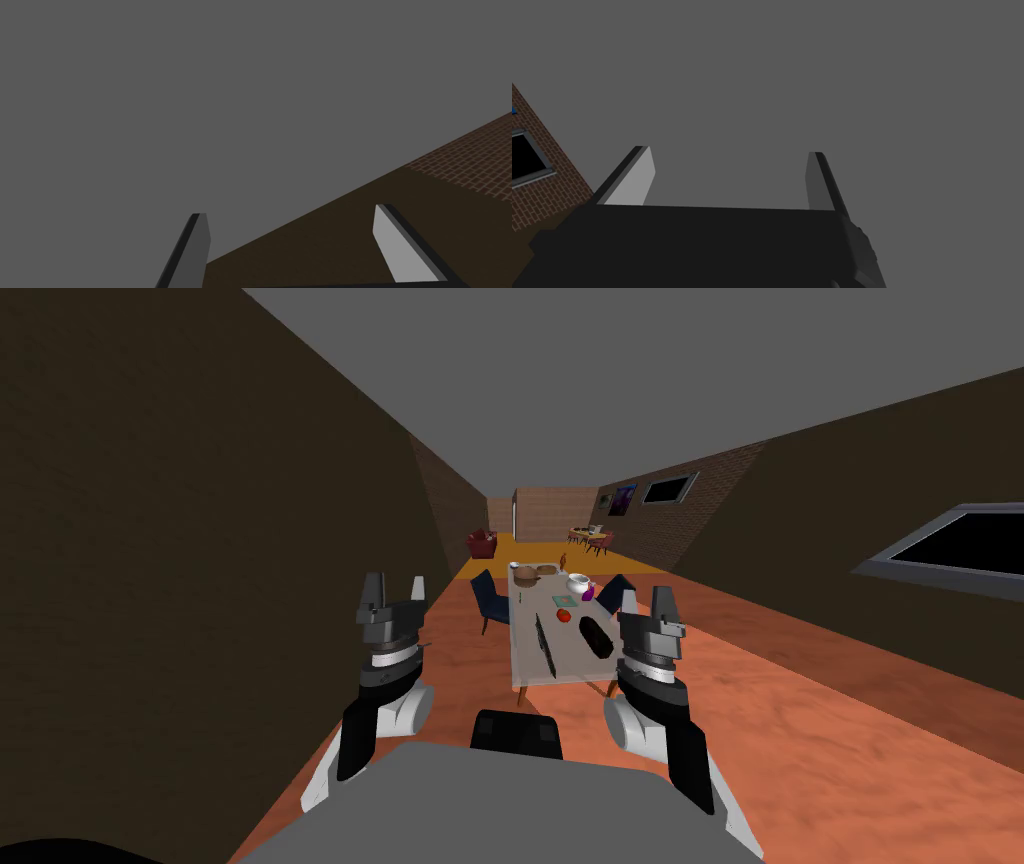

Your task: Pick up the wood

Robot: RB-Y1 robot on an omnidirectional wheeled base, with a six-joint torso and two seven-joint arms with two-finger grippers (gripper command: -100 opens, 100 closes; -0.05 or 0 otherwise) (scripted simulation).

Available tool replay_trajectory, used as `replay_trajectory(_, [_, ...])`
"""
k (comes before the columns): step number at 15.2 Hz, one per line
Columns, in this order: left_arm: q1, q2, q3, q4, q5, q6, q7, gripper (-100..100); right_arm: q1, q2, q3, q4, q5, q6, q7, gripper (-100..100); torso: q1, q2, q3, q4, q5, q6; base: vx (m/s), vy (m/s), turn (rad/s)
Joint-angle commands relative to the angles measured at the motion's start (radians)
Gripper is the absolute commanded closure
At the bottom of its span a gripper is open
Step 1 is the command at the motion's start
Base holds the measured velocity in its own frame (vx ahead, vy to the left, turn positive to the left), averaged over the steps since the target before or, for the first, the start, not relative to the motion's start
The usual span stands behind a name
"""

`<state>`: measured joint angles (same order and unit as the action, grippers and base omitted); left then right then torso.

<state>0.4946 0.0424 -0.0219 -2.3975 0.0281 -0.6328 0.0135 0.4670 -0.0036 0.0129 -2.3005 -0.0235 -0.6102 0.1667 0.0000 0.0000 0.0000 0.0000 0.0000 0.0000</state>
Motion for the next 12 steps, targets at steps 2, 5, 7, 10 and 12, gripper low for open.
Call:
replay_trajectory(2, [0.000, 0.000, 0.000, 0.000, 0.000, 0.000, 0.000, 0, 0.011, -0.064, 0.007, 0.023, 0.011, 0.005, -0.005, -100, 0.001, 0.000, 0.000, 0.000, 0.000, 0.000, -0.016, 0.039, 0.020])
replay_trajectory(5, [0.000, 0.000, 0.000, 0.000, 0.000, 0.000, 0.000, 0, 0.028, -0.118, 0.018, 0.058, 0.027, 0.012, -0.013, -100, 0.005, 0.002, 0.001, 0.000, 0.001, 0.000, -0.028, 0.087, 0.025])
replay_trajectory(7, [0.000, 0.000, 0.000, 0.000, 0.000, 0.000, 0.000, 0, 0.039, -0.155, 0.024, 0.080, 0.038, 0.017, -0.018, -100, 0.008, 0.002, 0.001, 0.000, 0.002, 0.000, -0.027, 0.135, 0.024])
replay_trajectory(10, [0.000, 0.000, 0.000, 0.000, 0.000, 0.000, 0.000, 0, 0.065, -0.215, 0.041, 0.134, 0.063, 0.028, -0.030, -100, 0.009, 0.003, 0.001, 0.000, 0.002, 0.000, -0.038, 0.129, 0.040])
replay_trajectory(12, [0.000, 0.000, 0.000, 0.000, 0.000, 0.000, 0.000, 0, 0.079, -0.260, 0.050, 0.165, 0.078, 0.034, -0.037, -100, 0.010, 0.003, 0.002, 0.001, 0.002, 0.000, -0.019, 0.148, 0.039])
